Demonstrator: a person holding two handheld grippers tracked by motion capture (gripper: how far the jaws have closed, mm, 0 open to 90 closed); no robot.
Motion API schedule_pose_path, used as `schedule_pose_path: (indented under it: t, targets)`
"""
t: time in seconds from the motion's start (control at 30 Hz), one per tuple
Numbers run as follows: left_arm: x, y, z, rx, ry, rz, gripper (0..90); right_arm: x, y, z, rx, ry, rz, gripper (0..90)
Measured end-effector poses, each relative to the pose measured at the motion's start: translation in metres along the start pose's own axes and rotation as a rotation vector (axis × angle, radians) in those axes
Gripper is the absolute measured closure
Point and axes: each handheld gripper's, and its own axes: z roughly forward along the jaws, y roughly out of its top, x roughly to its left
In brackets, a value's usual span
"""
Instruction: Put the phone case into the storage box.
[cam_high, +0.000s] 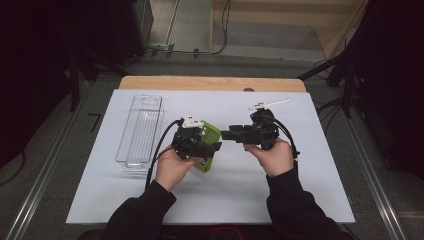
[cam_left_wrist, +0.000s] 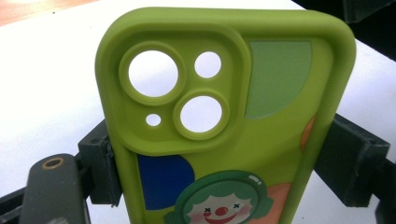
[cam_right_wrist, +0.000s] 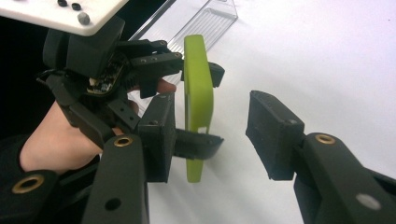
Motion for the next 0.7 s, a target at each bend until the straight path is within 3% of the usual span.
schedule_pose_path:
  t: [0.4,0.5,0.57,0.7]
  targets:
    - [0.005,0.006,-0.011,0.004,-0.026,-0.022,17.5,-0.011,-0.008,-0.005,0.018,-0.024,-0.037,41.4]
    - [0.007,0.007,-0.013,0.008,-0.033,-0.029,17.5,-0.013,-0.010,-0.004,0.017,-0.016,-0.052,38.1]
    - [0.007,0.007,-0.014,0.009,-0.036,-0.033,17.5,-0.014,-0.011,-0.003,0.029,-0.013,-0.086,35.7]
    - [0.008,0.008,-0.015,0.018,-0.045,-0.031,17.5,-0.018,-0.017,-0.001,0.036,0.029,-0.098,34.7]
